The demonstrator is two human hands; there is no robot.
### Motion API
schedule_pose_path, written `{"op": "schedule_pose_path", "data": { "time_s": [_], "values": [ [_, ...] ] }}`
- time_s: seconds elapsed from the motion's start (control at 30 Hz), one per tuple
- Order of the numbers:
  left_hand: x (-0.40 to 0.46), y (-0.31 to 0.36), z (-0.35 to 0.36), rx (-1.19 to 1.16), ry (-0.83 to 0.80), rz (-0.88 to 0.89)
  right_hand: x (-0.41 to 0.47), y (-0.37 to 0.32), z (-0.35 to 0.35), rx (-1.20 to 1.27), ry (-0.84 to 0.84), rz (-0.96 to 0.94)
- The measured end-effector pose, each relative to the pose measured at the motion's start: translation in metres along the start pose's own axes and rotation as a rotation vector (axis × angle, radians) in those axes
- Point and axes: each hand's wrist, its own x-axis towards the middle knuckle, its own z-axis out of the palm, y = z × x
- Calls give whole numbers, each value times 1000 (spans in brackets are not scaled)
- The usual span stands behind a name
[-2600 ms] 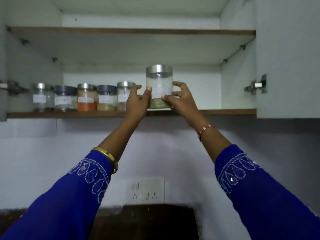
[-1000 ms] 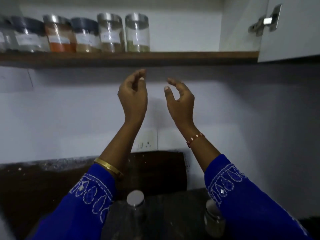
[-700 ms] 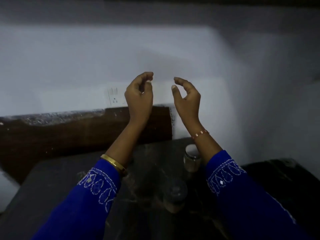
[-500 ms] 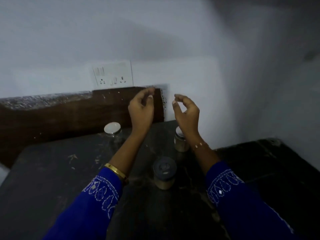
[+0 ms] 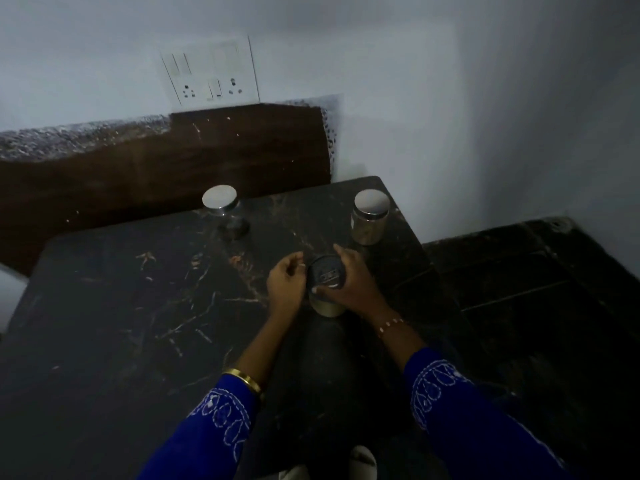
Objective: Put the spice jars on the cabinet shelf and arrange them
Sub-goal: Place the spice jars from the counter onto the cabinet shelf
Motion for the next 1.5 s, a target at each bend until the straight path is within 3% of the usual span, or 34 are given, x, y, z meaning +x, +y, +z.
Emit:
{"op": "schedule_pose_path", "data": {
  "time_s": [0.1,0.27,0.43,0.53,0.67,0.73,0.8,0.93,1.07,1.17,1.23,1.5],
  "values": [
    [-6,-18,1,11,-81,-87,-3,7,10,-137,-62,-1],
    [-17,-22,1,26,-165,-83,-2,9,12,-156,19,-4],
    [-25,-8,-8,44,-181,75,3,-10,-5,88,205,28],
    [-29,4,-14,56,-275,120,6,-30,-16,154,315,18],
    [-27,18,-18,158,-321,278,5,-51,-26,239,373,3],
    [-25,23,-19,198,-270,308,2,-64,-33,313,349,23],
    [-23,28,-22,95,-194,284,-1,-78,-43,442,284,61],
    [-13,34,-33,17,-75,240,-9,-96,-67,589,158,-55],
    [-2,52,-51,-116,-208,160,-14,-99,-75,657,45,-63],
    [1,66,-61,-450,-363,76,-17,-99,-68,757,-63,-69],
    [4,70,-68,-587,-378,44,-19,-101,-65,833,-96,-113],
    [10,84,-83,-607,-378,97,-21,-116,-52,794,34,-243]
  ]
}}
